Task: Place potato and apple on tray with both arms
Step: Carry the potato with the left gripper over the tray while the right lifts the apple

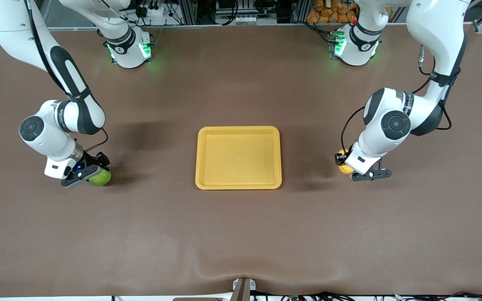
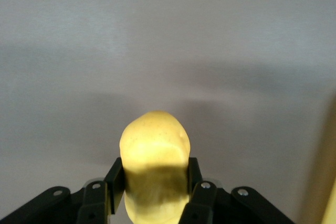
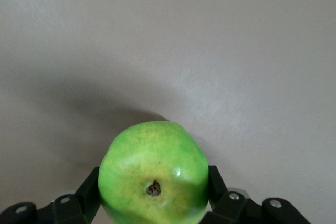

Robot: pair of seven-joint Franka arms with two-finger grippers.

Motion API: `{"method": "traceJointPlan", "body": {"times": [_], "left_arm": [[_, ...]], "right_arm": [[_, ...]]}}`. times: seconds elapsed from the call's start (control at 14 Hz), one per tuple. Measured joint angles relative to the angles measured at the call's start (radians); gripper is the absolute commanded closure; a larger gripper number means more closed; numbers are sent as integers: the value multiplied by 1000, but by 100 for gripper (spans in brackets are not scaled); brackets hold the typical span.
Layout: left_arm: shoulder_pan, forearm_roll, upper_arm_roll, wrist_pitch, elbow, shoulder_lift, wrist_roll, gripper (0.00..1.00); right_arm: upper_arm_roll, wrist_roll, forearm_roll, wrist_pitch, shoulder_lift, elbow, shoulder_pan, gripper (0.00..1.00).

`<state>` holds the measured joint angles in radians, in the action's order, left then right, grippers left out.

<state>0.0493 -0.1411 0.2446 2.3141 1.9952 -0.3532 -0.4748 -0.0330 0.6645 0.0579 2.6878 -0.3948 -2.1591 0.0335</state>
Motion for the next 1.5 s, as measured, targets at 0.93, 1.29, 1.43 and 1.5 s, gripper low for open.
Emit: {"method": "traceJointPlan", "body": {"times": [0.93,1.29,1.43,1.5], "left_arm": [[213,0,24,-23,-202,-120,-126,100],[308,-3,23,-24,-299,-208,-182,100],[334,-24,22,-24,-321,-239,-186,100],[344,-33,22,-24,-330,-254,-191,100]], "right_arm": [[15,-89,1,-506,70,275,-57,100],[18,-92,1,-550,70,275,-114,100],[21,-92,1,-560,70,275,-143,100],[23,-92,1,-561,70,275,-163,100]]}}
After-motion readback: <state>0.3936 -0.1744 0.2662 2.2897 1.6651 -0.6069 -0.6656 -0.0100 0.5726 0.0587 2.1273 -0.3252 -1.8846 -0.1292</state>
